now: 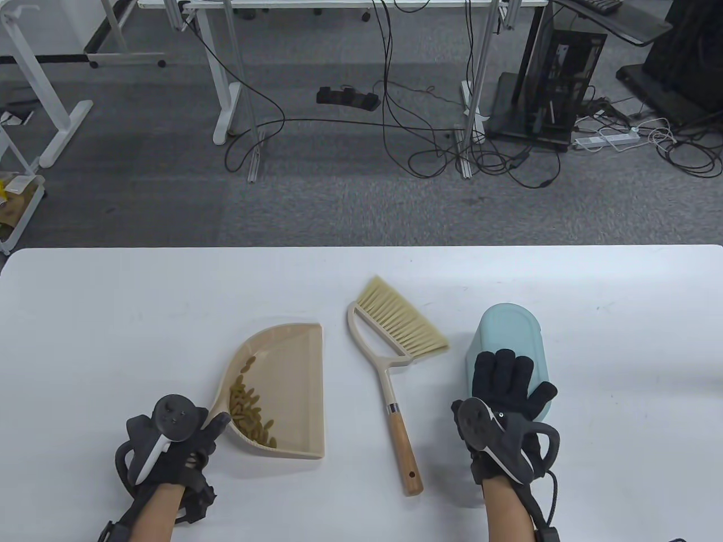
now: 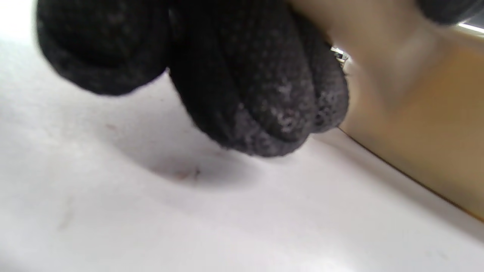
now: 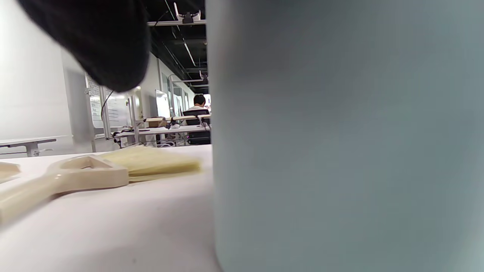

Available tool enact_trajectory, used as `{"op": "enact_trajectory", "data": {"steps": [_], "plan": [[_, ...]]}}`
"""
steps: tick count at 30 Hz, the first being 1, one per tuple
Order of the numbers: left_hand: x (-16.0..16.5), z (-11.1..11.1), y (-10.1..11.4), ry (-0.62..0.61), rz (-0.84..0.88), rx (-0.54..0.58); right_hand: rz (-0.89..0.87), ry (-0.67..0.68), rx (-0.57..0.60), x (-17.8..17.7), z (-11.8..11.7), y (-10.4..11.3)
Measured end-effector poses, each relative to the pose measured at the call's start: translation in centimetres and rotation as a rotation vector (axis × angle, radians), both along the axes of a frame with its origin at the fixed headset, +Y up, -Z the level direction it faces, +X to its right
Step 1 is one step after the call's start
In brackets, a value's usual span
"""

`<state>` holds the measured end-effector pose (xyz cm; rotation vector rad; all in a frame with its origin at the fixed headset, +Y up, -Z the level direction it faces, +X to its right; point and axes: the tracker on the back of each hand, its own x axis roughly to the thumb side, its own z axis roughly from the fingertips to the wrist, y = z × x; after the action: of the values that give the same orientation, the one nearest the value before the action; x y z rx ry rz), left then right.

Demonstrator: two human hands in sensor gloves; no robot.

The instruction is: Sweep raisins on the table into the desktop trash can

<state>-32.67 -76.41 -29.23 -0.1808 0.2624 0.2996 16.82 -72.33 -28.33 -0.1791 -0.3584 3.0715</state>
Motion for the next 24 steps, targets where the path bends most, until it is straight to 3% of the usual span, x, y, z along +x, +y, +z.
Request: {"op": "enact_trajectory", "data": {"steps": [6,14,19,24], "plan": [[0.0,0.1,0.0,0.003,-0.003,0.001,0.053,-0.014,0.024,-0.2,-0.2,-0.1],[0.1,0.0,-0.1,0.006,-0.009,0.002,-0.012,-0.020,0.043,0.3,0.0,-0.1],[0.0,0.0,-0.1,0.005,-0.008,0.001,-0.264,0.005,0.125,1.6,0.6,1.4],[0.0,0.0,-0.1,0.006,-0.006,-0.001,-0.563,-0.045,0.254,5.1,1.7,4.2]]}}
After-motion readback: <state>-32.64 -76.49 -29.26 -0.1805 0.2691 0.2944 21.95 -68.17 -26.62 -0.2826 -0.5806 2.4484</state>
